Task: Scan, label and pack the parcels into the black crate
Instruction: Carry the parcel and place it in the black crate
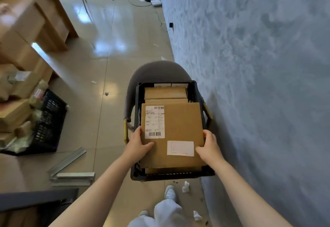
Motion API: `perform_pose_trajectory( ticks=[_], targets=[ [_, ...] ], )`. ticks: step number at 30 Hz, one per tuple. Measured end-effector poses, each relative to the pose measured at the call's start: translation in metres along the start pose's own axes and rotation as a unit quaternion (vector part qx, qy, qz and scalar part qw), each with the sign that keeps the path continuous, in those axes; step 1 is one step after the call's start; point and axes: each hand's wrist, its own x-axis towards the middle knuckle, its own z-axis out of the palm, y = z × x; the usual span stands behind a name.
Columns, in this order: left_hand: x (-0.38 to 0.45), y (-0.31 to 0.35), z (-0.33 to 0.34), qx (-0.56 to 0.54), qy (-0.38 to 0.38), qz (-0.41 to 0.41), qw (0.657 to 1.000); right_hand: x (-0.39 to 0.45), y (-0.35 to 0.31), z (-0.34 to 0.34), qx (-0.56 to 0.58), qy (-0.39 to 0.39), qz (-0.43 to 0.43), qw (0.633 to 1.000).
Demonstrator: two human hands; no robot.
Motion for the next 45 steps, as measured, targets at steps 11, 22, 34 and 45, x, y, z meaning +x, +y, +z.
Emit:
perform_pose_trajectory(
  ticks=[11, 22, 34, 45],
  targets=[
    [0.008, -0.017, 0.025, 0.05, 0.004, -0.052, 0.997, 0.025, 0.036, 0.006, -0.054, -0.075, 0.026, 0.995],
    [-0.006, -0.026, 0.031, 0.107, 0.013, -0.014, 0.994, 0.018, 0.038, 0.01, -0.054, -0.079, 0.006, 0.995],
    [-0.014, -0.003, 0.005, 0.315, 0.024, 0.138, 0.939, -0.033, 0.026, -0.012, -0.041, 0.022, 0.013, 0.999],
    [-0.063, 0.051, -0.004, 0.384, -0.021, 0.323, 0.865, -0.25, -0.101, -0.139, 0.17, 0.342, -0.284, 0.879]
  ],
)
